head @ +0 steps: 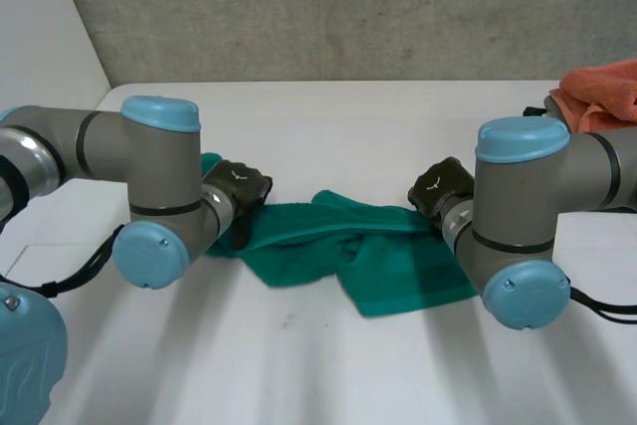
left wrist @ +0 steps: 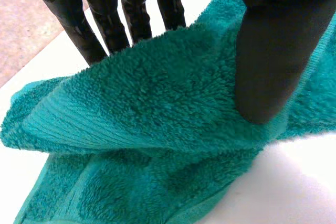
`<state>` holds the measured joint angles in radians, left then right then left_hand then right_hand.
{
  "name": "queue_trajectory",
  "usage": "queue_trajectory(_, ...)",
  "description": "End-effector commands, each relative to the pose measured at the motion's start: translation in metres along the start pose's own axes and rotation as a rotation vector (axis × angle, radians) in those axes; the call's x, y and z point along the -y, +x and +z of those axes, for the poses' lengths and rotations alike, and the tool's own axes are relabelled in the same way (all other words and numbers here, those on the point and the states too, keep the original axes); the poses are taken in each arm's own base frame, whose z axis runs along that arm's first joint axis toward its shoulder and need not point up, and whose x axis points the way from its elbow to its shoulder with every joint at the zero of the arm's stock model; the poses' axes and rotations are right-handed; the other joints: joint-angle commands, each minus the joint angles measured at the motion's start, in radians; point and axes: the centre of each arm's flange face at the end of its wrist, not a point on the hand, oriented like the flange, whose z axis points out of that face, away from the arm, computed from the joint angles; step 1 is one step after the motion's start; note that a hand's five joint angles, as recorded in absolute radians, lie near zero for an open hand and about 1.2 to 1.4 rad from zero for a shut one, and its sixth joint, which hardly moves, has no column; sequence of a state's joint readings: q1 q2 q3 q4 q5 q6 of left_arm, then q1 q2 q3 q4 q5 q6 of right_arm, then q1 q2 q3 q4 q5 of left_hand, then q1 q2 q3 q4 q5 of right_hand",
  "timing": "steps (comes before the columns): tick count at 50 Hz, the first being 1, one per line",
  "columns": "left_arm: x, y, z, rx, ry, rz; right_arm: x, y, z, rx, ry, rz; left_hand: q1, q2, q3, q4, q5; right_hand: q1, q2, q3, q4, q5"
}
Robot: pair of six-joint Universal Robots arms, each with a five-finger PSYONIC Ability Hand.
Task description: Fold the laundry.
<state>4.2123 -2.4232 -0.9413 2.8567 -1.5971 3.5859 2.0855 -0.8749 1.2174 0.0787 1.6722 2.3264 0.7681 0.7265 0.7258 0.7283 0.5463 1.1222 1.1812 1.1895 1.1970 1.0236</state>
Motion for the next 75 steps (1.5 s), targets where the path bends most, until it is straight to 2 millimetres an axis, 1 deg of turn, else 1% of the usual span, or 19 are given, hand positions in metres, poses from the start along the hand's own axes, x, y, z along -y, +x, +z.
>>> queue_trajectory(1, 0.013, -0.017, 0.011, 0.063, 0.069, -0.005, 0.004, 0.002, 0.009, -0.015, 0.038, -0.010, 0.628, 0.670, 0.670, 0.668, 0.675, 0.274, 0.215, 0.207, 0.199, 0.198)
queue_trajectory(4, 0.032, -0.034, 0.014, 0.129, 0.142, -0.002, 0.015, 0.011, 0.018, -0.073, 0.093, -0.012, 0.628, 0.670, 0.670, 0.668, 0.675, 0.274, 0.215, 0.207, 0.199, 0.198)
queue_trajectory(7, 0.077, -0.066, 0.004, 0.231, 0.314, -0.007, 0.044, 0.043, 0.031, -0.249, 0.210, 0.013, 0.628, 0.670, 0.670, 0.668, 0.675, 0.274, 0.215, 0.207, 0.199, 0.198)
queue_trajectory(9, 0.122, -0.092, -0.017, 0.294, 0.503, -0.013, 0.071, 0.079, 0.030, -0.426, 0.302, 0.057, 0.628, 0.670, 0.670, 0.668, 0.675, 0.274, 0.215, 0.207, 0.199, 0.198)
queue_trajectory(13, 0.184, -0.125, -0.062, 0.345, 0.816, -0.026, 0.118, 0.137, 0.007, -0.695, 0.507, 0.167, 0.628, 0.670, 0.670, 0.668, 0.675, 0.274, 0.215, 0.207, 0.199, 0.198)
queue_trajectory(17, 0.207, -0.143, -0.093, 0.366, 0.959, -0.092, 0.150, 0.161, -0.023, -0.790, 0.692, 0.235, 0.628, 0.670, 0.670, 0.668, 0.675, 0.274, 0.215, 0.207, 0.199, 0.198)
queue_trajectory(19, 0.206, -0.144, -0.097, 0.354, 0.961, -0.117, 0.156, 0.157, -0.029, -0.757, 0.733, 0.233, 0.628, 0.670, 0.670, 0.668, 0.675, 0.274, 0.215, 0.207, 0.199, 0.198)
queue_trajectory(23, 0.187, -0.140, -0.093, 0.309, 0.883, -0.155, 0.151, 0.134, -0.031, -0.634, 0.751, 0.194, 0.628, 0.670, 0.670, 0.668, 0.675, 0.274, 0.215, 0.207, 0.199, 0.198)
queue_trajectory(27, 0.143, -0.122, -0.075, 0.249, 0.694, -0.177, 0.128, 0.102, -0.028, -0.506, 0.701, 0.156, 0.628, 0.670, 0.670, 0.668, 0.675, 0.274, 0.215, 0.207, 0.199, 0.198)
queue_trajectory(32, 0.065, -0.079, -0.052, 0.124, 0.379, -0.129, 0.075, 0.039, -0.021, -0.284, 0.567, 0.086, 0.628, 0.670, 0.670, 0.668, 0.675, 0.274, 0.215, 0.207, 0.199, 0.198)
queue_trajectory(36, 0.017, -0.055, -0.034, 0.051, 0.211, -0.014, 0.036, -0.015, -0.015, -0.093, 0.478, -0.006, 0.628, 0.670, 0.670, 0.668, 0.675, 0.274, 0.215, 0.207, 0.199, 0.198)
queue_trajectory(39, -0.001, -0.050, -0.022, 0.039, 0.143, 0.049, 0.016, -0.039, -0.010, -0.019, 0.423, -0.073, 0.602, 0.644, 0.645, 0.642, 0.650, 0.274, 0.215, 0.207, 0.199, 0.198)
queue_trajectory(40, -0.010, -0.049, -0.015, 0.041, 0.104, 0.074, 0.007, -0.046, -0.005, -0.004, 0.385, -0.113, 0.466, 0.507, 0.508, 0.505, 0.513, 0.274, 0.215, 0.207, 0.199, 0.198)
queue_trajectory(44, -0.017, -0.051, -0.006, 0.078, 0.047, 0.092, -0.003, -0.048, 0.000, -0.020, 0.298, -0.153, -0.097, -0.056, -0.055, -0.058, -0.050, 0.274, 0.215, 0.207, 0.199, 0.198)
queue_trajectory(48, -0.007, -0.058, -0.015, 0.136, 0.045, 0.073, -0.002, -0.042, -0.001, -0.047, 0.250, -0.123, -0.390, -0.348, -0.348, -0.350, -0.343, 0.274, 0.215, 0.207, 0.199, 0.198)
queue_trajectory(57, 0.001, -0.070, -0.054, 0.224, 0.102, -0.012, -0.007, -0.039, -0.010, -0.037, 0.182, -0.068, -0.434, -0.393, -0.392, -0.395, -0.387, 0.274, 0.215, 0.207, 0.199, 0.198)
queue_trajectory(64, -0.019, -0.058, -0.090, 0.235, 0.054, -0.008, -0.011, -0.039, -0.011, -0.031, 0.134, -0.070, -0.047, -0.005, -0.005, -0.007, 0.000, 0.274, 0.215, 0.207, 0.199, 0.198)
queue_trajectory(69, -0.042, -0.044, -0.096, 0.176, -0.043, -0.012, -0.009, -0.038, -0.012, -0.033, 0.137, -0.070, -0.146, -0.104, -0.104, -0.106, -0.099, 0.274, 0.215, 0.207, 0.199, 0.198)
queue_trajectory(75, -0.066, -0.045, -0.079, 0.155, -0.128, -0.024, -0.010, -0.043, -0.015, -0.019, 0.137, -0.072, -0.431, -0.390, -0.389, -0.391, -0.384, 0.274, 0.215, 0.207, 0.199, 0.198)
